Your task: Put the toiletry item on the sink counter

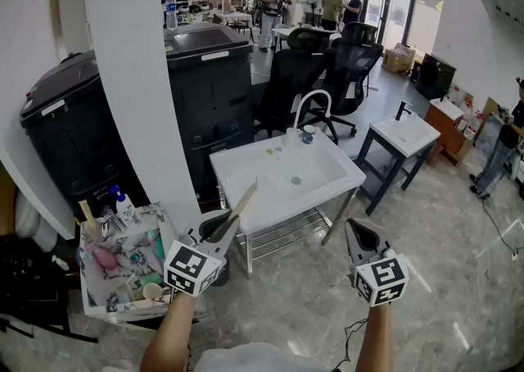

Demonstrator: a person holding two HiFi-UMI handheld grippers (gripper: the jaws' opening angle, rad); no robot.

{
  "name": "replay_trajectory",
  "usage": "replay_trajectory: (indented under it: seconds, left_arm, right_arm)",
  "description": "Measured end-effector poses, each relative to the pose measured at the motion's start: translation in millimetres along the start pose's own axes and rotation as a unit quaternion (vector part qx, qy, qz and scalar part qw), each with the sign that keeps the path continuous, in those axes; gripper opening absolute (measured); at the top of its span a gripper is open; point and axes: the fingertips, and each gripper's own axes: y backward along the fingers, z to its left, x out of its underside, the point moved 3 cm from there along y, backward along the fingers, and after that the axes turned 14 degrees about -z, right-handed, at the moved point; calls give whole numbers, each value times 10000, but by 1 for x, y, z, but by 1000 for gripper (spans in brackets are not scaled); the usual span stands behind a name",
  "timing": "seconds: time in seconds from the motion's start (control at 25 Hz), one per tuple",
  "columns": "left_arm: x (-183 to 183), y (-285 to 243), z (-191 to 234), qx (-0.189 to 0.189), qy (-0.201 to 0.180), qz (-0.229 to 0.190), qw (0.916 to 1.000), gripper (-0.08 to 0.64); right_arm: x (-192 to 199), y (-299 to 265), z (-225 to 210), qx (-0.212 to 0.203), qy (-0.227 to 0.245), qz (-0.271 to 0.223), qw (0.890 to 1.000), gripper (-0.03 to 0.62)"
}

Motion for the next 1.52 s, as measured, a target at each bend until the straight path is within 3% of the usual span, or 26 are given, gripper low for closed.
replay_trajectory:
  seconds: [0.28,0.72,0.92,1.12,1.52]
  left_arm:
    - [-2,-6,-14,-20,-20,13,10000,44]
    - [-4,-19,-62,-263,-24,68,9996,44]
    - [-6,-26,-81,-295,159,24,9994,44]
    - [-10,-40,-81,-410,155,26,9990,44]
    - [22,-86,-72,-257,238,259,9991,44]
  right_arm:
    - [-1,13,-17,167,-389,-277,9987,-3]
    - [15,57,-46,-166,-352,-162,9991,-3]
    - [27,74,-63,-230,-420,-102,9988,-4]
    - [35,78,-78,-208,-426,-144,9988,-4]
    - [67,49,-108,-243,-611,98,9978,-4]
